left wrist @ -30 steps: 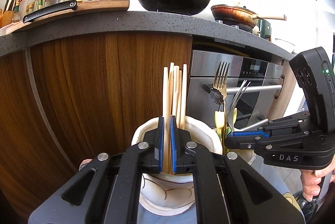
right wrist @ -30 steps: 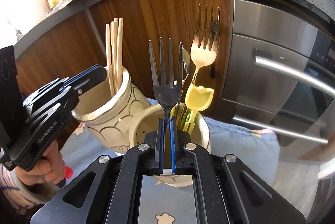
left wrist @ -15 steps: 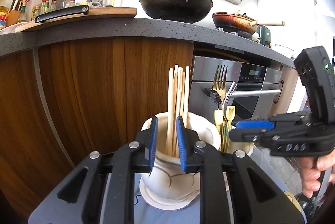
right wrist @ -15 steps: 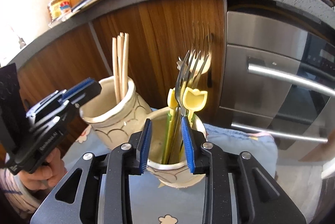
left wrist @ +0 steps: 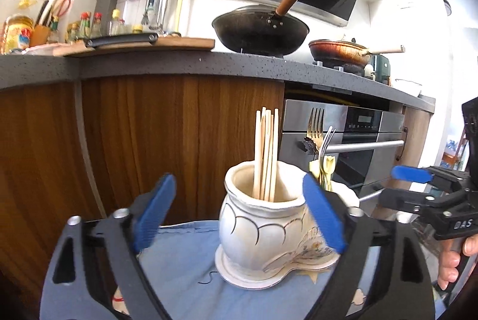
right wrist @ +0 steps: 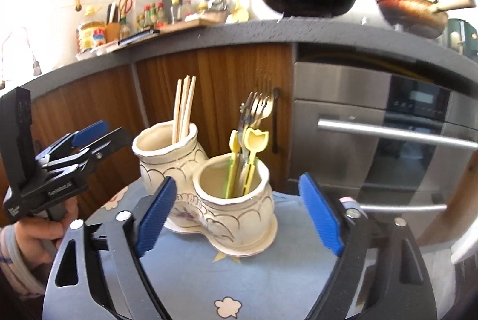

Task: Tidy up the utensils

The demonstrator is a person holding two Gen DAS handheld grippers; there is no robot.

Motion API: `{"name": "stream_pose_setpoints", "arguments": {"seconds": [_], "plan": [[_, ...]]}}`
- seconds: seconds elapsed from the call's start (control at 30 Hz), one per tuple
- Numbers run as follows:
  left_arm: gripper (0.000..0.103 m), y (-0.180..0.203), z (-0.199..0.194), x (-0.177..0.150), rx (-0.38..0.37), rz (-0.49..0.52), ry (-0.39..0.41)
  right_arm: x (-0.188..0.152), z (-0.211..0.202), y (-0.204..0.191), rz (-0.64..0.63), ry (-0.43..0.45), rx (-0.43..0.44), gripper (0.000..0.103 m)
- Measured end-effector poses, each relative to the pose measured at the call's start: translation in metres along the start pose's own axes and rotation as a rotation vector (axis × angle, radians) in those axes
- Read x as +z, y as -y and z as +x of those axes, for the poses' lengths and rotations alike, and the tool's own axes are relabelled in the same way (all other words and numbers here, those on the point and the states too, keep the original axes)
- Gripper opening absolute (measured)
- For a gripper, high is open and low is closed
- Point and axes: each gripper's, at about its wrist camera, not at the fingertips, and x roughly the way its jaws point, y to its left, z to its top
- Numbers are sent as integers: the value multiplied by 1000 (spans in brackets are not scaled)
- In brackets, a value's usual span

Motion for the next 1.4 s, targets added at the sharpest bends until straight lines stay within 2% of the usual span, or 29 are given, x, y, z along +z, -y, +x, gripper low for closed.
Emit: {"name": "stream_pose_setpoints", "arguments": {"seconds": [0.07,0.2,0.67,0.87,1.03,1.17,1.4], "plan": [[98,0,-9,-4,12,17,26,-11,-9,-2,-5,50,-21,94],[98,0,-18,-9,16,27,30,-27,-20,-7,-14,116,-56,98],[98,14,-47,-43,-14,39,77,-69,-44,-15,17,247,-96,98],[98,14,-46,-58,-15,15,45,-76,-49,-16,21,283,-102,98],[98,14,-49,-59,-4,13,52,-77,-55,-19,16,311,-106,98],[98,19,-48,-61,21,35,29,-76,-53,-21,9,296,-115,98],[98,18,-51,-61,31,34,44,-78,-54,-23,-4,305,-104,98]]}}
